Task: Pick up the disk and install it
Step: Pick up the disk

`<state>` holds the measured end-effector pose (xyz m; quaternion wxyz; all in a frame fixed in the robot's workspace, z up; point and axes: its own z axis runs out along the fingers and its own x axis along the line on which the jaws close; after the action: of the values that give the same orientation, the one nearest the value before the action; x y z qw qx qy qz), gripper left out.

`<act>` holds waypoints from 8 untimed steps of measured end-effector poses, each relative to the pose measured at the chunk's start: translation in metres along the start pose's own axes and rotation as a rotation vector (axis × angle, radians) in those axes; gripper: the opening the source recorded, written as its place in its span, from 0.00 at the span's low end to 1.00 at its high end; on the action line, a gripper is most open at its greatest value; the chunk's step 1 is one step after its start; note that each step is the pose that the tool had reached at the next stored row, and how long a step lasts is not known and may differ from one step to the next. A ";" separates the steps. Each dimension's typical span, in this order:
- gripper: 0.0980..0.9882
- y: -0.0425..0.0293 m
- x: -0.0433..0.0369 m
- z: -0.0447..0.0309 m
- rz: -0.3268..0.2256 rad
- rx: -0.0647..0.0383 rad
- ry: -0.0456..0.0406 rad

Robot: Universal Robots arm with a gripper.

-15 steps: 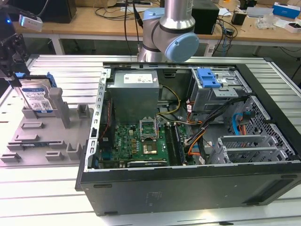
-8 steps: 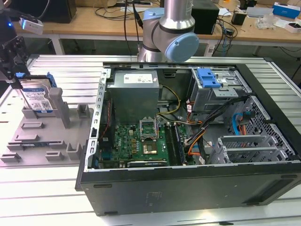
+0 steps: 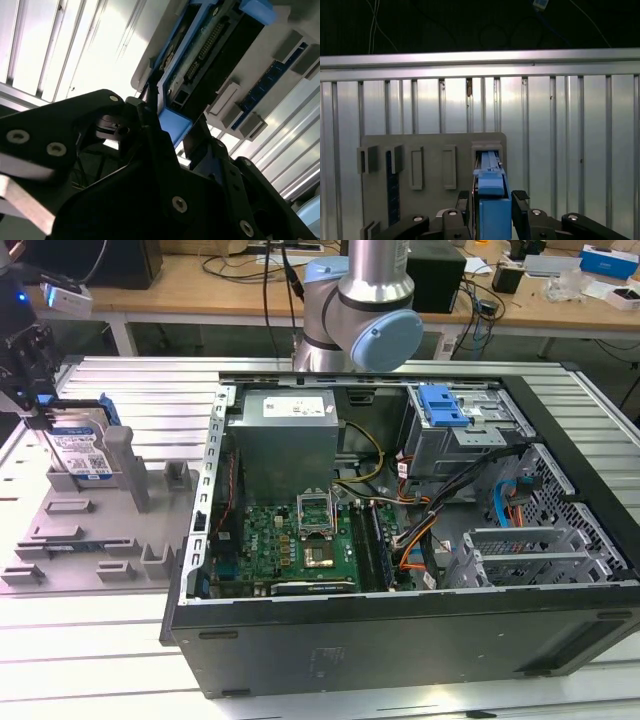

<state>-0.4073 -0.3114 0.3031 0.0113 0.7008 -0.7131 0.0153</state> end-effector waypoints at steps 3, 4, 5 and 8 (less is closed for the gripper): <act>0.40 0.0001 0.0000 0.0014 0.000 0.000 0.0000; 0.40 0.0001 -0.0001 0.0018 -0.001 0.000 0.0000; 0.40 0.0001 -0.0001 0.0022 -0.001 0.000 0.0000; 0.40 0.0001 -0.0001 0.0027 -0.002 0.000 -0.0001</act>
<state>-0.4074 -0.3114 0.3004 0.0113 0.7014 -0.7125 0.0153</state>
